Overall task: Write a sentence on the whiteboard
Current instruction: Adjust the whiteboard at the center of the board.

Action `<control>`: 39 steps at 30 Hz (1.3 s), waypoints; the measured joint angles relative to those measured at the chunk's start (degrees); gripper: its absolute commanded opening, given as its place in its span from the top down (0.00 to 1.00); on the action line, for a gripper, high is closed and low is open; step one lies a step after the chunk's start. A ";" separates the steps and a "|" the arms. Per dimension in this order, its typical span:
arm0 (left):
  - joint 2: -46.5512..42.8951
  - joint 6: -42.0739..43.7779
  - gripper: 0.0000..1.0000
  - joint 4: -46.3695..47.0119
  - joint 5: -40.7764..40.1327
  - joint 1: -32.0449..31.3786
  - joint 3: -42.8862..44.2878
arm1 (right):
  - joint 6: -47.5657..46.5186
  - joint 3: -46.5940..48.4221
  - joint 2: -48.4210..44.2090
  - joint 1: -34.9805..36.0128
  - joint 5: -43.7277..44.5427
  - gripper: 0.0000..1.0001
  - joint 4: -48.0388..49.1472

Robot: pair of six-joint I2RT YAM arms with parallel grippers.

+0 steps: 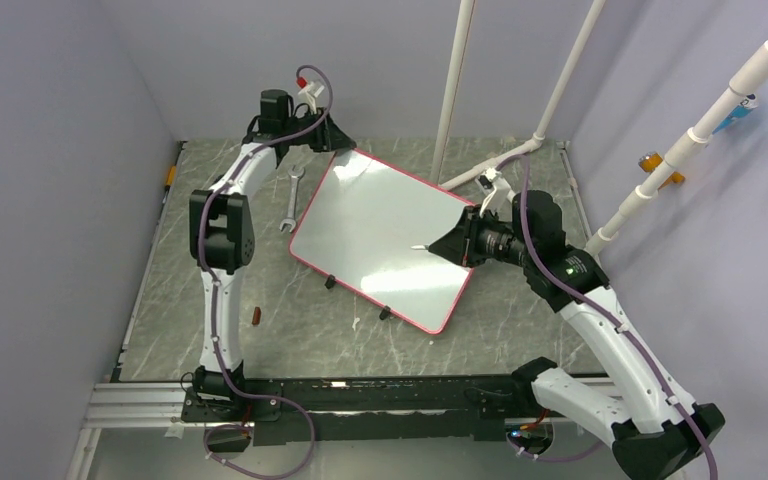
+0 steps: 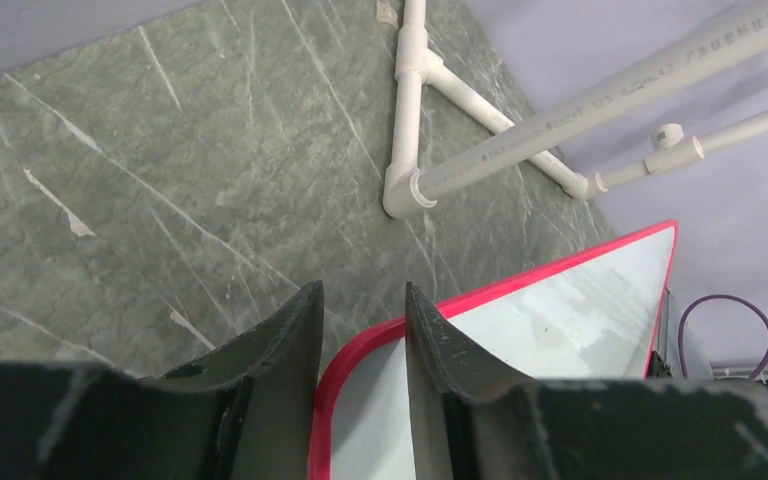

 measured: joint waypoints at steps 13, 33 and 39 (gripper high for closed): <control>-15.41 1.75 0.66 3.80 -2.03 0.59 -21.90 | 0.66 0.02 -3.61 0.48 0.11 1.00 -1.36; -35.87 3.15 0.52 11.45 -8.20 0.46 -50.03 | 1.40 -0.04 -5.18 0.59 0.13 1.00 -2.56; -39.76 5.77 0.15 9.22 -8.28 -0.09 -53.44 | 1.40 -0.04 -4.26 0.59 0.13 1.00 -2.56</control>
